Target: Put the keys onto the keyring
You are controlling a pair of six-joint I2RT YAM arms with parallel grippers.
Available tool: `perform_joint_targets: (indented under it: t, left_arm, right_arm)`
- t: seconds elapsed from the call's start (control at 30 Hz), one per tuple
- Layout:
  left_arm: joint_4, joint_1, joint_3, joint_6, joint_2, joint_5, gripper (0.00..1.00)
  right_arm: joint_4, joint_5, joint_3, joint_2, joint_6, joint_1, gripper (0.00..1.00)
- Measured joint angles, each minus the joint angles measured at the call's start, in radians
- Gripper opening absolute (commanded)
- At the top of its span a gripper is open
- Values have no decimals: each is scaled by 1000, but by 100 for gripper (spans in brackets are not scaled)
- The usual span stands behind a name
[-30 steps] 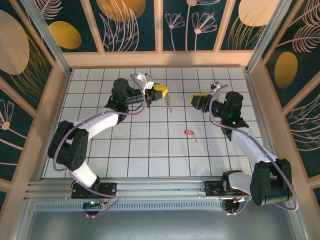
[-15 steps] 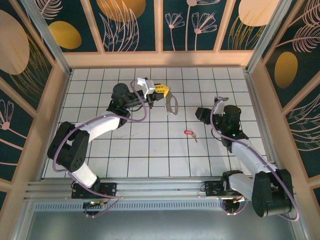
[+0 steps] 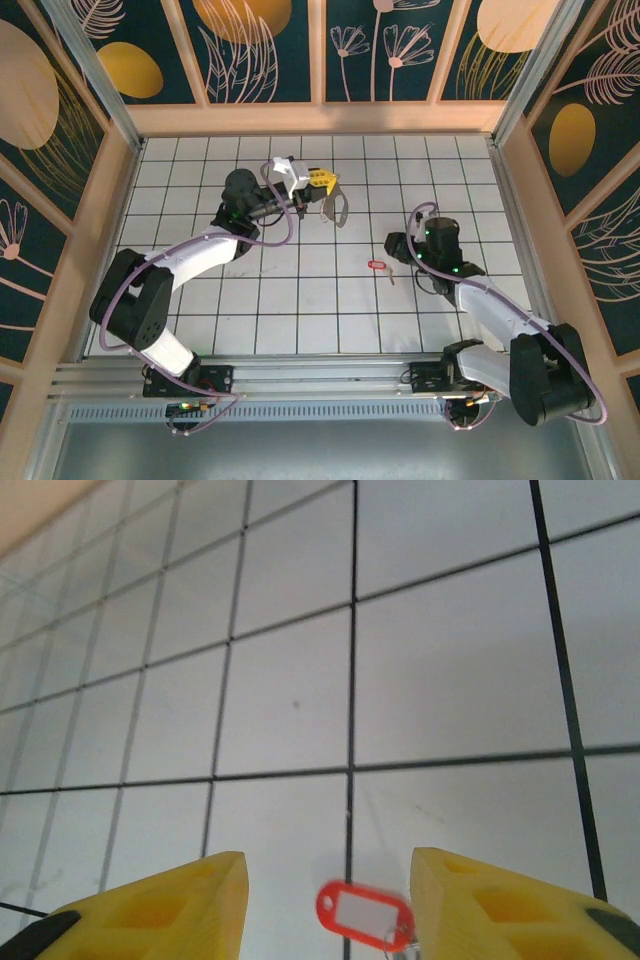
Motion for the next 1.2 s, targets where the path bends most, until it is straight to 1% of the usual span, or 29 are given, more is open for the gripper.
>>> perform_joint_targets:
  t: [0.2,0.3,0.43,0.57,0.67,0.8,0.83,1.0,1.2]
  left_arm:
    - [0,-5,-53,-24,-14,-14,0]
    - [-3,-7,-55,-36,-14,-14,0]
    - [-3,-7,-55,-47,-15,-15,0]
    - [-6,-7,-55,-53,-16,-16,0]
    - [-7,-7,-55,-53,-16,-18,0]
    - [-7,-7,-55,-53,-16,-18,0]
    - [-7,-7,-55,-53,-16,-18,0]
    - [-7,-8,-55,-54,-16,-18,0]
    - [-7,-9,-55,-64,-16,-18,0]
  right_arm:
    - [-64,126,11,94,15,103,43]
    - [-88,179,21,147,16,130,38]
    - [-103,226,40,205,16,159,37]
    - [-106,256,72,255,6,182,36]
    - [-107,275,96,294,-8,197,34]
    - [-109,288,113,329,-18,205,27]
    - [-109,293,114,334,-20,206,25]
    - [-117,314,117,341,-34,208,23]
    - [-118,328,118,341,-35,208,19]
